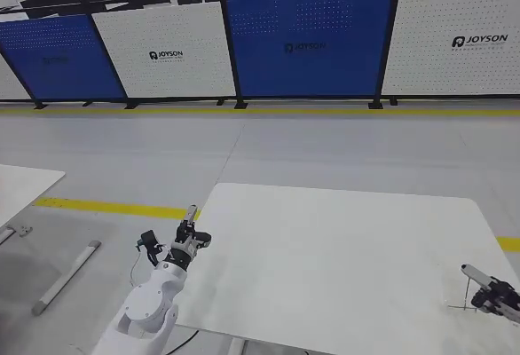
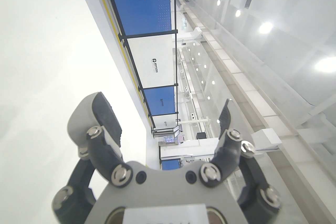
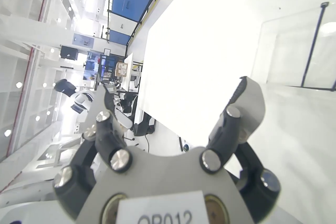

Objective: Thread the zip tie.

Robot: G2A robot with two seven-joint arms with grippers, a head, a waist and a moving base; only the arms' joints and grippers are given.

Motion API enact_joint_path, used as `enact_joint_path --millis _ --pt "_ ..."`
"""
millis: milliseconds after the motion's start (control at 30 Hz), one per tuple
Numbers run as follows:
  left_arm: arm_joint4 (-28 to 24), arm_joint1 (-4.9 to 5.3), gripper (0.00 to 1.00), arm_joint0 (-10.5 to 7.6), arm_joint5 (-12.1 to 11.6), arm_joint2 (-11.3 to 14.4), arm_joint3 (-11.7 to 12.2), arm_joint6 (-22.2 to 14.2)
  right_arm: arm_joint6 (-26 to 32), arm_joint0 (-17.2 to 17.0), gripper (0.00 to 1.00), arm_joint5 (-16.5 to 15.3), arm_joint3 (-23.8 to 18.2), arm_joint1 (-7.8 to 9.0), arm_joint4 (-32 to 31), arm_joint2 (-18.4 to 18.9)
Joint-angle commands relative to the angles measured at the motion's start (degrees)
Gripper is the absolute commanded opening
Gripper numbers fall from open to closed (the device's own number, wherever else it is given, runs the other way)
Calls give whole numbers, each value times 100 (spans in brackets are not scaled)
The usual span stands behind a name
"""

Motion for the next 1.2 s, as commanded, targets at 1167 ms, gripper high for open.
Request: enact_joint_path --millis 1167 --pt "0 0 100 0 0 0 0 0 1713 719 100 -901 645 756 -1329 -436"
